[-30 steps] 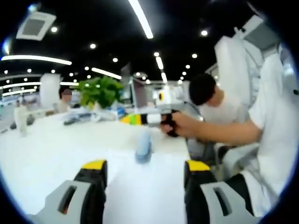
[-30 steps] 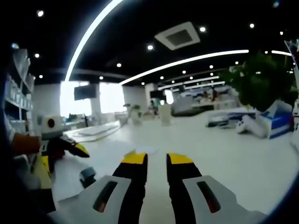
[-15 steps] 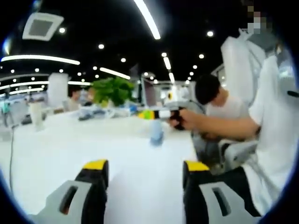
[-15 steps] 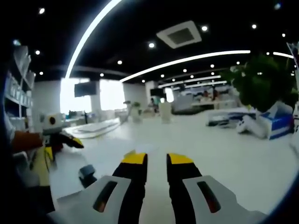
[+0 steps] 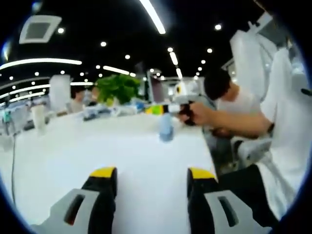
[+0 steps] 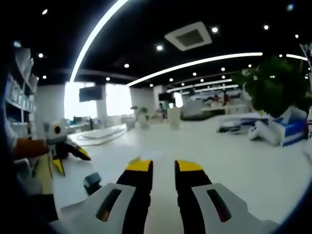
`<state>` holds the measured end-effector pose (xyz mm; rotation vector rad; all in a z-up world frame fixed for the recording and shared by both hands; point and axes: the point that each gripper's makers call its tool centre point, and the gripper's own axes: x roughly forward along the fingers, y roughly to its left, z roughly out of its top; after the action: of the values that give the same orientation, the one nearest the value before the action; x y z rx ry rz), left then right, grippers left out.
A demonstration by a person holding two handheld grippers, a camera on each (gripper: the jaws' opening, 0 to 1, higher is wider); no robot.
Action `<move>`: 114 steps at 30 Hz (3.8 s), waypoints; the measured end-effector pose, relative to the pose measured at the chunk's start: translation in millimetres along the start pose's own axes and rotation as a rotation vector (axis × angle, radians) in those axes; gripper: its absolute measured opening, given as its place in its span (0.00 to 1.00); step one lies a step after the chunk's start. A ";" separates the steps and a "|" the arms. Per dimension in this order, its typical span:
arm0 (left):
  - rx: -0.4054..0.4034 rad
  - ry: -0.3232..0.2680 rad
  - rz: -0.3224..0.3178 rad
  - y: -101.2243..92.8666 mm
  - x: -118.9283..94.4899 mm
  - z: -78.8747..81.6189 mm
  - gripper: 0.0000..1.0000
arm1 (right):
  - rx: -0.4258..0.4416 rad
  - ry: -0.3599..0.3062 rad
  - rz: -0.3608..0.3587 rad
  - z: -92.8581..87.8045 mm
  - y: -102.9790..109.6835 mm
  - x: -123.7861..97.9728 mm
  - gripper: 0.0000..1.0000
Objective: Pick up the paper insert the paper into the punch align the paper edges press the punch to punch holes
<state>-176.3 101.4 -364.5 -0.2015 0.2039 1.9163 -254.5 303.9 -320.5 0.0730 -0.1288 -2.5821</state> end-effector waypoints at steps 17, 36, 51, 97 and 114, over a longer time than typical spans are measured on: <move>-0.027 0.009 -0.017 -3.9 0.8 -3.7 0.52 | 0.033 -0.004 0.147 5.5 14.0 -5.6 0.42; -0.037 0.011 -0.007 -3.5 0.4 -5.0 0.52 | -0.104 0.251 0.607 -36.6 74.2 -39.8 0.33; -0.043 0.014 0.005 0.1 2.6 -4.8 0.52 | -0.197 0.388 0.744 -64.0 87.7 -28.6 0.30; -0.051 0.018 0.028 6.1 6.1 -4.6 0.46 | -0.251 0.333 0.880 -63.2 102.8 -52.4 0.22; -0.048 0.017 0.033 6.2 6.1 -4.7 0.50 | -0.247 0.337 0.881 -64.5 101.9 -51.0 0.23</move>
<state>-184.0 103.7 -370.2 -0.2481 0.1743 1.9537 -152.8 239.8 -372.5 0.2862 0.2370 -1.6607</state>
